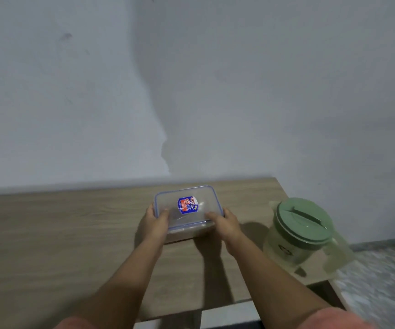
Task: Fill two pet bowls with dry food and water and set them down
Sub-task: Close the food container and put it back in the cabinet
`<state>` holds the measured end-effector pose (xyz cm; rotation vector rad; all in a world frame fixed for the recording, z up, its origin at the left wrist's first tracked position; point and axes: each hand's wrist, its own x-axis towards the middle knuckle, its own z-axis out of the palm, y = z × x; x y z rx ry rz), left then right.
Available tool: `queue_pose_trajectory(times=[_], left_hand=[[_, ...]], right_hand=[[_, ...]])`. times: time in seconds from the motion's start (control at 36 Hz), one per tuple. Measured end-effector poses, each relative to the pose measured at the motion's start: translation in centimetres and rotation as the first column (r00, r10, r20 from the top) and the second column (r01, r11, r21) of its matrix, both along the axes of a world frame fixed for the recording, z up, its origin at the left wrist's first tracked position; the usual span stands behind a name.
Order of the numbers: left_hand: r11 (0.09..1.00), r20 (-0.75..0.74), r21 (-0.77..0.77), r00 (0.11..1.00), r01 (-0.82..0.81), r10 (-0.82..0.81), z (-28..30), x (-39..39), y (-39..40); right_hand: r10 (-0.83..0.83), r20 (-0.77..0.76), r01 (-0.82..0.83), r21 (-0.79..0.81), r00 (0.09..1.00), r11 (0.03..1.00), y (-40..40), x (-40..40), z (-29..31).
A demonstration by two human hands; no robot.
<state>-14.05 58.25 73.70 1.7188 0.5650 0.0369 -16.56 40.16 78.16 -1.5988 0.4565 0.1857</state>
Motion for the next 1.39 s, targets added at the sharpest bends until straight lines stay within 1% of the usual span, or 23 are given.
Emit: queue_pose_trajectory(times=[0.06,0.11,0.17,0.22,0.25,0.28,0.33,0.39,0.44,0.56,0.69,0.83,0.97,1.08,1.17,1.25,1.33,1.39], left_hand=[[0.998,0.023,-0.034,0.999,0.05,-0.049,2.6,-1.7,-0.7],[0.996,0.049,-0.052,0.996,0.072,-0.069,4.0,-2.8,-1.0],[0.998,0.048,0.006,0.997,0.061,-0.062,3.5,-3.2,-0.6],[0.998,0.062,0.008,0.996,0.064,-0.064,1.8,-3.1,0.1],[0.997,0.069,0.004,0.994,0.08,-0.08,2.5,-4.1,0.0],[0.996,0.084,-0.008,0.993,0.089,-0.088,4.5,-5.9,-0.6],[0.991,0.13,-0.064,0.985,0.119,-0.109,7.2,-8.5,-1.4],[0.984,0.165,-0.107,0.979,0.14,-0.121,8.4,-10.4,-1.6],[0.981,0.178,-0.106,0.974,0.161,-0.141,8.9,-12.2,-1.4],[0.978,0.167,-0.098,0.972,0.182,-0.164,9.7,-14.7,-1.0],[0.977,0.165,-0.089,0.97,0.196,-0.18,10.7,-18.4,-1.6],[0.979,0.173,-0.095,0.972,0.18,-0.161,11.7,-21.7,-3.2],[0.979,0.2,-0.1,0.968,0.175,-0.152,11.8,-24.8,-5.7],[0.976,0.169,-0.131,0.974,0.173,-0.15,10.9,-27.3,-8.5],[0.977,0.145,-0.137,0.979,0.162,-0.142,9.1,-29.6,-11.2],[0.972,0.12,-0.176,0.983,0.158,-0.138,7.4,-31.4,-12.9],[0.965,0.086,-0.223,0.989,0.14,-0.124,5.9,-33.2,-14.4],[0.967,0.07,-0.222,0.992,0.122,-0.109,4.7,-34.1,-15.0]], right_hand=[[-0.025,0.025,0.026,-0.018,0.999,1.0,0.1,-1.1,0.6],[-0.047,0.045,0.047,0.003,0.998,0.999,0.2,-2.3,1.4],[-0.057,0.059,0.056,0.011,0.997,0.998,0.0,-3.7,2.3],[-0.068,0.075,0.068,0.002,0.995,0.998,0.0,-5.5,3.3],[-0.077,0.088,0.078,0.001,0.993,0.997,-0.1,-6.5,3.7],[-0.089,0.1,0.089,0.004,0.991,0.996,-0.1,-7.4,4.0],[-0.101,0.102,0.101,0.006,0.99,0.995,0.0,-9.4,4.7],[-0.118,0.091,0.118,0.013,0.989,0.993,0.2,-11.5,5.3],[-0.13,0.088,0.13,0.013,0.988,0.991,0.4,-13.5,5.7],[-0.147,0.101,0.146,0.013,0.984,0.989,0.8,-16.7,6.6],[-0.126,0.108,0.132,-0.047,0.986,0.99,0.1,-20.9,7.8],[-0.113,0.104,0.117,-0.029,0.988,0.993,-1.4,-23.6,8.5],[-0.098,0.118,0.1,-0.015,0.988,0.995,-4.2,-26.3,8.7],[-0.081,0.102,0.084,-0.028,0.991,0.996,-7.2,-28.6,8.4],[-0.073,0.074,0.077,-0.058,0.995,0.995,-10.2,-30.4,7.4],[-0.079,0.031,0.081,-0.07,0.996,0.994,-11.9,-31.8,6.1],[-0.081,0.004,0.081,-0.047,0.997,0.996,-13.1,-33.2,4.3],[-0.07,-0.017,0.069,-0.039,0.997,0.997,-13.7,-34.2,3.3]])
